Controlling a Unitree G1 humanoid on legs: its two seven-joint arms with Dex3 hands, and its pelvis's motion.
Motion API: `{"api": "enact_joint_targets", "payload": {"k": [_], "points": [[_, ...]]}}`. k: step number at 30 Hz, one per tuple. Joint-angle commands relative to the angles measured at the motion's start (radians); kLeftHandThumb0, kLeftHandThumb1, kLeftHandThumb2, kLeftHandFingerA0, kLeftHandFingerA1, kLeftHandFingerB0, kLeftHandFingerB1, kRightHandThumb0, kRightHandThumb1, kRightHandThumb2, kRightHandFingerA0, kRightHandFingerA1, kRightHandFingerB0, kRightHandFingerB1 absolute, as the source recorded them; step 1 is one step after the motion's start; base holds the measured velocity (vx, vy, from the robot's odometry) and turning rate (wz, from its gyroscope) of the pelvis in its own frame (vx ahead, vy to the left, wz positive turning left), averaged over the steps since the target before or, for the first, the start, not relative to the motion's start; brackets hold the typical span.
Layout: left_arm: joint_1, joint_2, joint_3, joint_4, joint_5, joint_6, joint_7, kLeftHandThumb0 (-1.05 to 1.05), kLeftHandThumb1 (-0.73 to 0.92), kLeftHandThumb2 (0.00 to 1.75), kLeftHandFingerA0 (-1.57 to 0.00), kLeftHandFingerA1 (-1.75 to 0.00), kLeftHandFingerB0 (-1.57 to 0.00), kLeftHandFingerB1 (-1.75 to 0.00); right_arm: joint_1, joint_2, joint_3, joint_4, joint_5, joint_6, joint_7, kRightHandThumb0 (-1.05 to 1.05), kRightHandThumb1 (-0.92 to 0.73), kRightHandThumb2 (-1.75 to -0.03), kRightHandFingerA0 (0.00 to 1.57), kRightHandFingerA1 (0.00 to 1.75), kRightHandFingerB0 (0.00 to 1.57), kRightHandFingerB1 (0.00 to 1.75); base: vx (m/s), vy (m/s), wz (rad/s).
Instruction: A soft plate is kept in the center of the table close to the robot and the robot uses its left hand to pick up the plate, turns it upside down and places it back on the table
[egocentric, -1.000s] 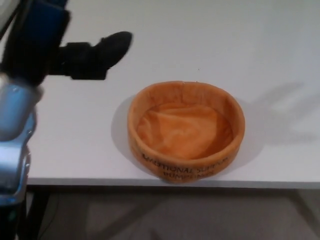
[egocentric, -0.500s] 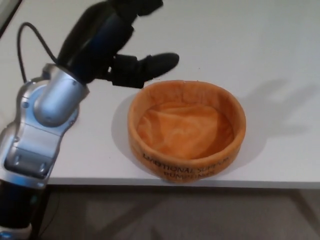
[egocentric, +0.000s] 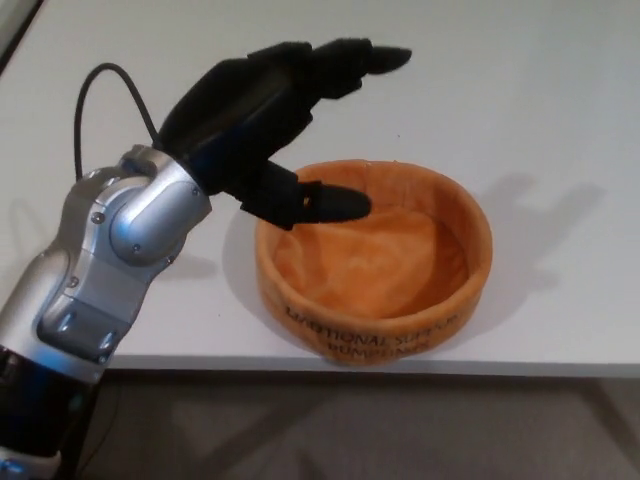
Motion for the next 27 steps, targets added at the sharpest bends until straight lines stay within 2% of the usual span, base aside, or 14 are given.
{"api": "enact_joint_targets", "payload": {"k": [1,12,14,17,22,27], "points": [[0.003,0.04,-0.02,0.007,0.062,0.036,-0.047,-0.95,0.59,0.6,-0.23,-0.36,-0.19,-0.27,0.017,-0.022,-0.002,-0.026,-0.002,0.04,-0.007,-0.8,-0.92,-0.72,0.27,0.35,0.09,0.23,0.0,0.0,0.0],[0.0,0.088,-0.061,0.024,0.133,0.059,-0.089,-0.95,0.57,0.59,-0.23,-0.36,-0.2,-0.27,0.016,-0.016,0.0,-0.025,0.012,0.048,0.001,-0.79,-0.92,-0.69,0.29,0.35,0.11,0.22,0.0,0.0,0.0],[0.0,0.091,-0.067,0.037,0.145,0.056,-0.082,-0.94,0.57,0.59,-0.25,-0.37,-0.22,-0.28,-0.015,-0.021,-0.004,0.039,0.003,0.018,0.008,-0.78,-0.92,-0.7,0.3,0.33,0.11,0.22,0.0,0.0,0.0],[-0.002,0.1,-0.081,0.05,0.166,0.061,-0.09,-0.92,0.56,0.59,-0.26,-0.34,-0.23,-0.28,0.012,-0.024,-0.002,-0.026,-0.003,0.052,-0.008,-0.8,-0.92,-0.7,0.3,0.36,0.12,0.23,0.0,0.0,0.0],[-0.015,0.122,-0.114,0.074,0.209,0.05,-0.105,-0.92,0.59,0.59,-0.21,-0.33,-0.19,-0.27,0.02,-0.024,-0.002,-0.044,-0.01,0.049,-0.012,-0.78,-0.92,-0.72,0.3,0.36,0.12,0.23,0.0,0.0,0.0],[-0.021,0.132,-0.166,0.095,0.281,0.036,-0.088,-0.89,0.58,0.59,-0.26,-0.32,-0.24,-0.28,0.04,-0.016,-0.001,-0.086,0.021,0.086,-0.002,-0.76,-0.92,-0.7,0.29,0.38,0.13,0.23,0.0,0.0,0.0]]}}
